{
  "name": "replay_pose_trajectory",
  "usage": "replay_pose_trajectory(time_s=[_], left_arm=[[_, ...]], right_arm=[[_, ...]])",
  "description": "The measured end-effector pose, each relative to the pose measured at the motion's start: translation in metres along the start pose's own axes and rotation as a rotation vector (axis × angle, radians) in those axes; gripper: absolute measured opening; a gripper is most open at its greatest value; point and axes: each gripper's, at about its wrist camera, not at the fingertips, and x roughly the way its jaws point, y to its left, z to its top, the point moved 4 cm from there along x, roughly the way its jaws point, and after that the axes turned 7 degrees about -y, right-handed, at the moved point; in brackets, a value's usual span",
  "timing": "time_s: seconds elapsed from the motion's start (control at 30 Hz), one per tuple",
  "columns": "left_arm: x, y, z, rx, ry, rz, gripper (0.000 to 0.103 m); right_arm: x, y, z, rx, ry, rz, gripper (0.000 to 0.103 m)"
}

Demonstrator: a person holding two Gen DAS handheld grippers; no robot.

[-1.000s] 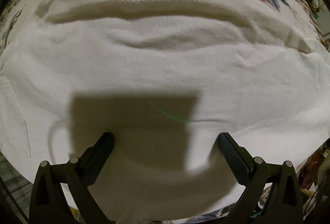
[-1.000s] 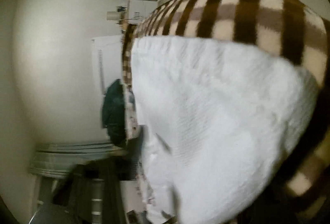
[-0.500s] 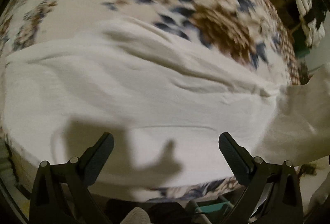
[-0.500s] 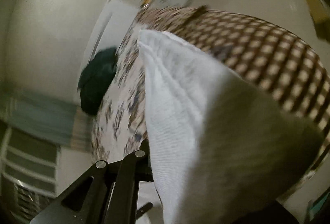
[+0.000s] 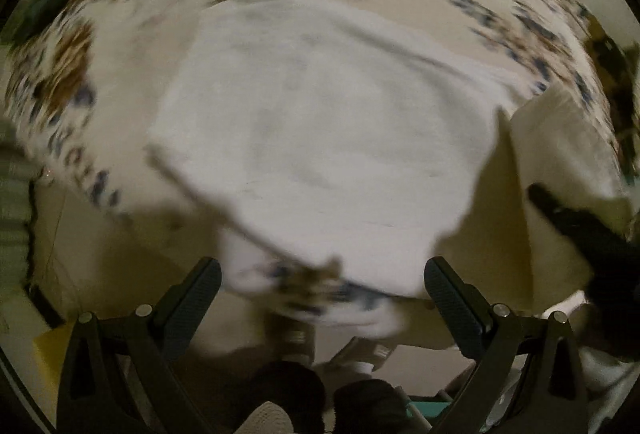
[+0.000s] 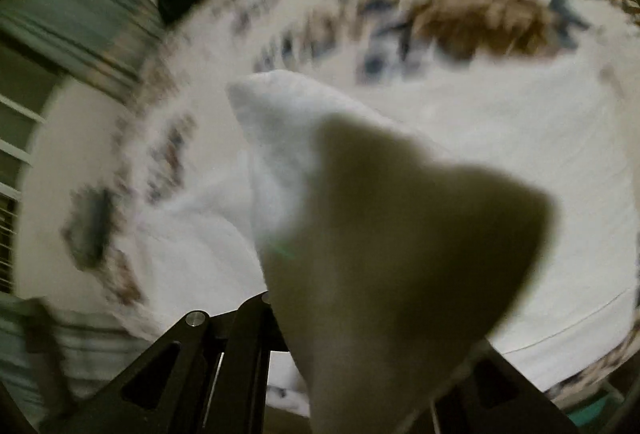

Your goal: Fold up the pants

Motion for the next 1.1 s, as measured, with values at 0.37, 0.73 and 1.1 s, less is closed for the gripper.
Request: replay_pose_trajectory(time_s=[0.37, 0.73, 1.1], left_arm=[[0.003, 0.021, 0.026, -0.07, -0.018, -0.029, 0.103], [0.041, -0.123, 0.043, 0.217, -0.023, -0.059, 0.099], [0.012, -0.142, 0.056, 0.253, -0.176, -0.174, 0.002]], right_arm=[[-0.027, -0.023, 0.022, 0.254, 0.112, 0.298, 0.064], [-0.093, -0.151, 0.037, 0.321, 0.042, -0.006, 0.065], [-0.072, -0.168, 0.045, 0.331, 0.018, -0.072, 0.065]])
